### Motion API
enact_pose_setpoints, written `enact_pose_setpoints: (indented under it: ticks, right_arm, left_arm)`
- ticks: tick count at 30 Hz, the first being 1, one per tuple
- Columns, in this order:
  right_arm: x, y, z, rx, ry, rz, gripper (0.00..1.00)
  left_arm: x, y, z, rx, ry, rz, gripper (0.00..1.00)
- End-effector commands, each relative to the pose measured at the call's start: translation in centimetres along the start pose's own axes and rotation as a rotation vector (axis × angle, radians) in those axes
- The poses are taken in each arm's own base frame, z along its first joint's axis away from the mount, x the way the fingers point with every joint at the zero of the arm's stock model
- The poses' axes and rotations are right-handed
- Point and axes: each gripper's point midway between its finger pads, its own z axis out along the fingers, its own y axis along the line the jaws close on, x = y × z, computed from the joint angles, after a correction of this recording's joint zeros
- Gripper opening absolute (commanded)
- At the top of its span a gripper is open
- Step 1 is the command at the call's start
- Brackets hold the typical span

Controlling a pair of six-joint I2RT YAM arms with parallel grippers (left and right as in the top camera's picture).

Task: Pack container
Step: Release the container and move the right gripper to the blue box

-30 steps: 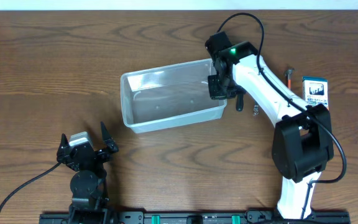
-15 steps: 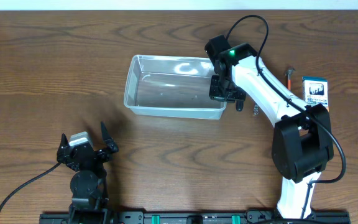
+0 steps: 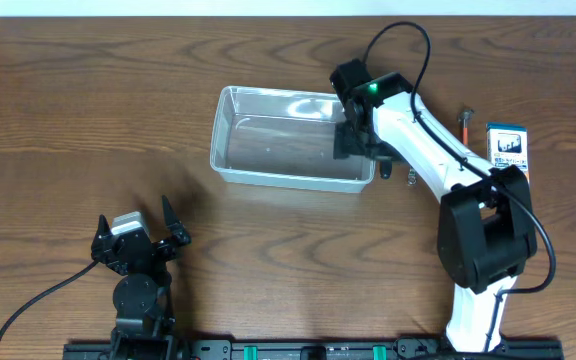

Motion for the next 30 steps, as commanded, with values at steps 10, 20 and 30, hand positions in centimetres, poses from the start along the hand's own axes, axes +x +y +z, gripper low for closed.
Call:
enact_pose_setpoints:
  ticks: [10,20,30]
  right_arm:
    - [-7.7,-16.3,-9.5,0.005,-0.309,0.164,0.99]
    - [-6.9,-27.3,-2.9,-0.005,-0.153,0.273,0.99]
    - [-4.4,-29.5,6.0,-0.122,0.036,0.216,0.99]
  left_arm:
    - [1.6,0.4,0.1,-0.021,0.042,0.020,0.98]
    - [1.6,0.4,0.1,-0.021,0.042,0.020,0.98]
    - [1.6,0.4,0.1,-0.021,0.042,0.020,0.98]
